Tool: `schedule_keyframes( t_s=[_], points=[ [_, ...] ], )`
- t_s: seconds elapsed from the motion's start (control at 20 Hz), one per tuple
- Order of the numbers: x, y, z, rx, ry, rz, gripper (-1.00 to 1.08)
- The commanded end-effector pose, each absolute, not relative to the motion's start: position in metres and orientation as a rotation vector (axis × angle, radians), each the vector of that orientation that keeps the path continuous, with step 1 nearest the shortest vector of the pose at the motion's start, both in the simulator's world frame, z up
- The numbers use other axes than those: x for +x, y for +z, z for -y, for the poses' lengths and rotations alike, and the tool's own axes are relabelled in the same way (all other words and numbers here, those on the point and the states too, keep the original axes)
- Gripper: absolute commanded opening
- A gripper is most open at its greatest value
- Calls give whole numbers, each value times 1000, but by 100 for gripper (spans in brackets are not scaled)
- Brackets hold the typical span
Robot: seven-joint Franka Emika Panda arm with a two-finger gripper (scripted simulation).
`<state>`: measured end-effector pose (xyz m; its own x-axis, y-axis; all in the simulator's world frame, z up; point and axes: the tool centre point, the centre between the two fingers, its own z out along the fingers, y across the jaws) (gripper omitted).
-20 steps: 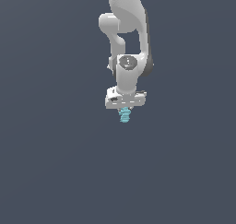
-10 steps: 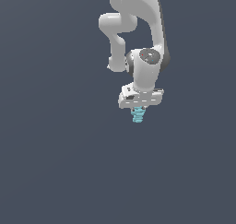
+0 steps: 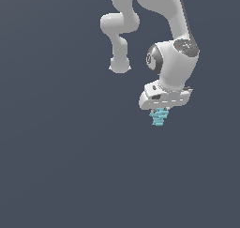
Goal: Pick up the object and move it to a goal position.
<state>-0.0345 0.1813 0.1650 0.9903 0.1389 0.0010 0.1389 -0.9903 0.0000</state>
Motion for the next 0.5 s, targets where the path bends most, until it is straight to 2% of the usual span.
schedule_keyframes(
  t_s=[0.0,0.45],
  points=[
    [-29,172,-193,-3134,0,216,-100],
    [-22,180,-208,-3134,0,216,-100]
  ],
)
